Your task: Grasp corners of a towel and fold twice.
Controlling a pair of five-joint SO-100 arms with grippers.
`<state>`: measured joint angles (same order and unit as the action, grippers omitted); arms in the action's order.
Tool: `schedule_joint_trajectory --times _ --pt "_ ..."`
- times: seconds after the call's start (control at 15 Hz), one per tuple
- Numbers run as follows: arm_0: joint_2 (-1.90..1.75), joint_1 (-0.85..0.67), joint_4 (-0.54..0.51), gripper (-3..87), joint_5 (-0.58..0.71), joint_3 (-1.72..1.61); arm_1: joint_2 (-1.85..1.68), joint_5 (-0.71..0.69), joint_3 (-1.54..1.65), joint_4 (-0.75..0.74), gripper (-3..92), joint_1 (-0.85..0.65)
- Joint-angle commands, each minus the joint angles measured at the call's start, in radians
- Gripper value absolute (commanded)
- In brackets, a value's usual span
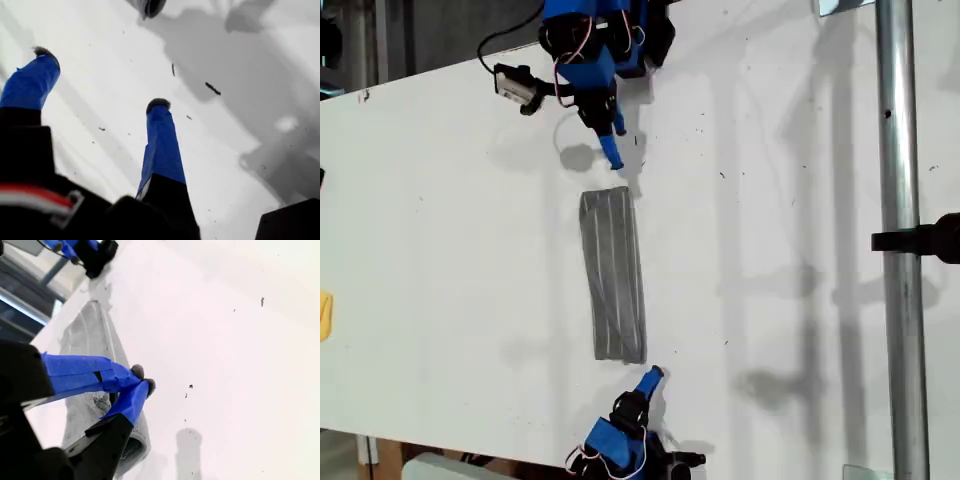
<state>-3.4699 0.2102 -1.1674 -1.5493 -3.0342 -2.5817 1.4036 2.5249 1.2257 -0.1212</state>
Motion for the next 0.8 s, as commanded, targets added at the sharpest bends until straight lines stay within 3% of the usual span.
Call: schedule_joint_trajectory --times 0.0,0.13,0.4,0.73 --pt "-0.009 0.003 0.02 -2.4 -0.018 0.009 0.364 -0.054 -0.156 -0.222 37.7 -0.072" --pt "-0.009 0.025 -0.005 -2.4 -0.051 0.003 0.552 -0.055 -0.212 -0.308 37.4 -0.132" --pt "-0.009 0.026 -0.028 -2.4 -0.064 -0.005 0.83 -0.06 -0.359 -0.336 37.5 -0.216" --pt "-0.009 0.026 -0.055 -2.3 -0.074 -0.005 1.282 -0.109 -0.793 -0.235 34.3 -0.201"
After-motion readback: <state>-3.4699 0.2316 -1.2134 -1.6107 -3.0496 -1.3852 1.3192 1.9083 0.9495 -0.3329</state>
